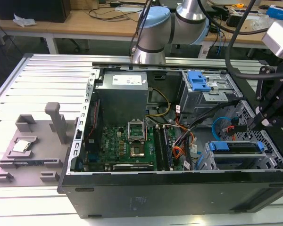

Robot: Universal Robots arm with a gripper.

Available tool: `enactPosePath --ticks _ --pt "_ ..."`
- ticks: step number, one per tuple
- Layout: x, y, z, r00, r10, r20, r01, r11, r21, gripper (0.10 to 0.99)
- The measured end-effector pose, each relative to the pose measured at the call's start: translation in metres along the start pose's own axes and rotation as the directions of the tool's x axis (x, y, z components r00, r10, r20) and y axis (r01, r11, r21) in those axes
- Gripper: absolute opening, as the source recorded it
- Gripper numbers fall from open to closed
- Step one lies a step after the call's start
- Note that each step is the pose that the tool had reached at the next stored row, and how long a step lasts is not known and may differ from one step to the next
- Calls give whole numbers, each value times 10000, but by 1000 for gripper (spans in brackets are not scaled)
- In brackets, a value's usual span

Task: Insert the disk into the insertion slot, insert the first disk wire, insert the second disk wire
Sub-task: 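Insert the first disk wire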

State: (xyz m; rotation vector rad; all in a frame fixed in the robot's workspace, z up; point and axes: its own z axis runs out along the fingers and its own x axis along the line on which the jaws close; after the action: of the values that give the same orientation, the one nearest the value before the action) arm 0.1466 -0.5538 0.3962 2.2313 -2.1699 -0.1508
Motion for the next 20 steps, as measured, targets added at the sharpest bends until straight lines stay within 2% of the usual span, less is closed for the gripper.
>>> enactPosePath --ticks 2,4,8,15,19,20 --pt "-42 -44 -2 10000 -1 -4 1 10000 0 106" --pt "-119 -82 -2 10000 -1 -16 1 10000 0 106" --pt "-268 -110 4 10000 1 -39 -1 10000 -1 106" --pt "-274 -112 5 10000 0 -39 -1 10000 -1 114" --pt "-277 -112 4 10000 0 -39 0 10000 -1 361" --pt "-277 -112 4 10000 0 -39 0 10000 -1 361"
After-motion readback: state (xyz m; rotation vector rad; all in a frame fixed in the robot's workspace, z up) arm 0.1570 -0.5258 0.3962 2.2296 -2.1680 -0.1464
